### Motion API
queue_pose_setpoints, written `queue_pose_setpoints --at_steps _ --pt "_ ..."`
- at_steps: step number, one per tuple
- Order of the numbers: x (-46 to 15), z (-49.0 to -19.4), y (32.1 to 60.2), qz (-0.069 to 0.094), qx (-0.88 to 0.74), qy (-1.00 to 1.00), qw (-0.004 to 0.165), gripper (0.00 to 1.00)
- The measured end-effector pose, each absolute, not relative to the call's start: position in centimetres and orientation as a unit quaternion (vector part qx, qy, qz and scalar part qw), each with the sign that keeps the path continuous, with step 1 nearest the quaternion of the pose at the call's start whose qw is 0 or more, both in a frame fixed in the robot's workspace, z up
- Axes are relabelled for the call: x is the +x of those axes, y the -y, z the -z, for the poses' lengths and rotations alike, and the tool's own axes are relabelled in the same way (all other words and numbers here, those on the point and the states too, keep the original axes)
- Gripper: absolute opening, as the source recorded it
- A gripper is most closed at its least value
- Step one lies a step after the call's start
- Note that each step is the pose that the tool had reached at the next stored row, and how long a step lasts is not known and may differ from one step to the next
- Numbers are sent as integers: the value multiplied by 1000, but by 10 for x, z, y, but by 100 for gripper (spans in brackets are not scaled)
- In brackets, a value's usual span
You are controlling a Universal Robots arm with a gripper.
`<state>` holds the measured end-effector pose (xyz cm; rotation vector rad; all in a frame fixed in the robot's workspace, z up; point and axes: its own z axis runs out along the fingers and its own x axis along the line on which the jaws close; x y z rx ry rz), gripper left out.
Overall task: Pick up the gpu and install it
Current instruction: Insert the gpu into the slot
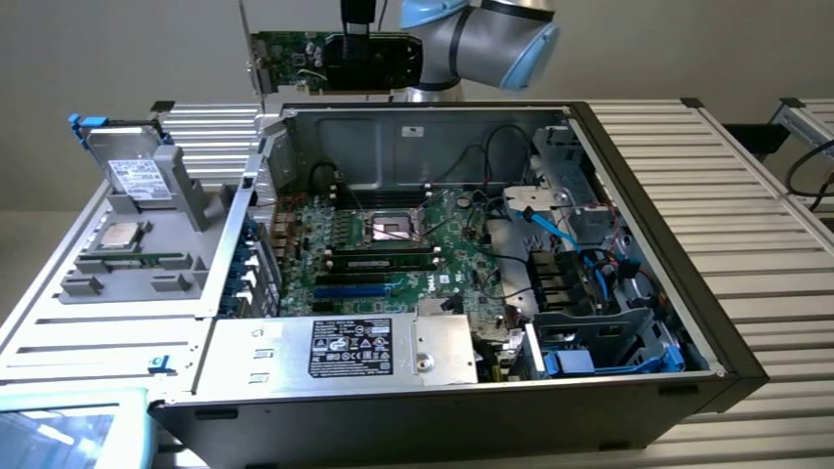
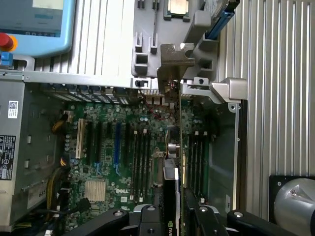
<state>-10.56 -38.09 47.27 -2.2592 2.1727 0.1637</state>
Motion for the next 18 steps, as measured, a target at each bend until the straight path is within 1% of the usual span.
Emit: queue_pose_setpoints --at_steps 7,10,18 --pt "-105 -471 382 -53 -720 -692 3 28" --pt "-106 -463 385 -56 -720 -692 6 28" --pt "-106 -447 387 -58 -720 -692 8 28"
